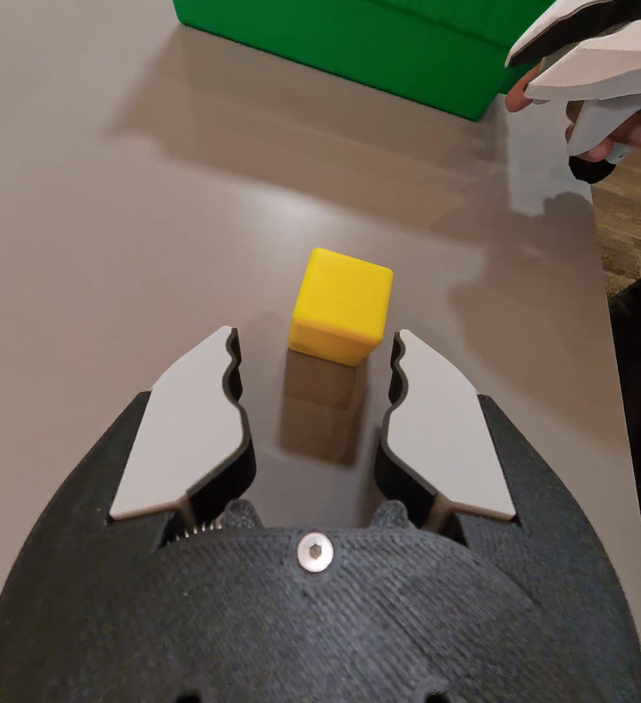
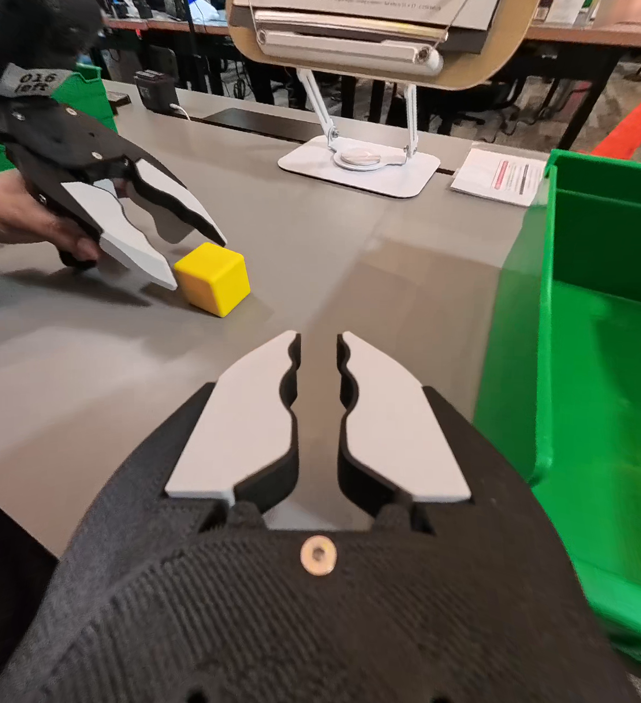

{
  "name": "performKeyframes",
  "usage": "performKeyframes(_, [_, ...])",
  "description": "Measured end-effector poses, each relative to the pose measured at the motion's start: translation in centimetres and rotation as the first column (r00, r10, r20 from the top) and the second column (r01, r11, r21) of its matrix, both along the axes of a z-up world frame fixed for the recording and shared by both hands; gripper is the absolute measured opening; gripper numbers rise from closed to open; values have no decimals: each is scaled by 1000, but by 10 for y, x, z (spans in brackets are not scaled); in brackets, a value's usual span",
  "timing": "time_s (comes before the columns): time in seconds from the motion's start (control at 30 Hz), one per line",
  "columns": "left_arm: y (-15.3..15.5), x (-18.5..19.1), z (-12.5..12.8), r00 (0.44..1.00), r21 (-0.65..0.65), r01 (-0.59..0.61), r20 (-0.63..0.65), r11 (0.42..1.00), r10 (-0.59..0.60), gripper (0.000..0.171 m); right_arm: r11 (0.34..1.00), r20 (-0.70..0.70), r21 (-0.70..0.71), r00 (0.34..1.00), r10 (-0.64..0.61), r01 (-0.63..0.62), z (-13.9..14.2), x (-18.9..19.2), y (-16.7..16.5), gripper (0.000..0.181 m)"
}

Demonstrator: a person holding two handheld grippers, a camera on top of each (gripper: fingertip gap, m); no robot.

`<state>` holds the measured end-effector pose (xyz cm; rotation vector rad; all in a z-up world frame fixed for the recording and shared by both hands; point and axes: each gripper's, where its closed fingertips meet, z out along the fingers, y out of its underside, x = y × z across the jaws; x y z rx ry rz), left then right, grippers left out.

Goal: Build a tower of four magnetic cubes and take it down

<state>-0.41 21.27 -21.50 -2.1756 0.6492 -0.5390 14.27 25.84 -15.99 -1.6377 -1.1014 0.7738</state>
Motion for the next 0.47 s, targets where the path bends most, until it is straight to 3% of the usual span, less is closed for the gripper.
performKeyframes(0.2, [-1, 13, 4, 999, 51, 50, -17, 997, -49, 75, 1000, 39, 19, 999, -6, 6, -5, 2, 1, 18])
performKeyframes(0.47, [2, 15, 0, 997, 50, 39, -67, 998, -36, 55, 1000, 18, -7, 1000, -1, 1, -4, 3, 1, 18])
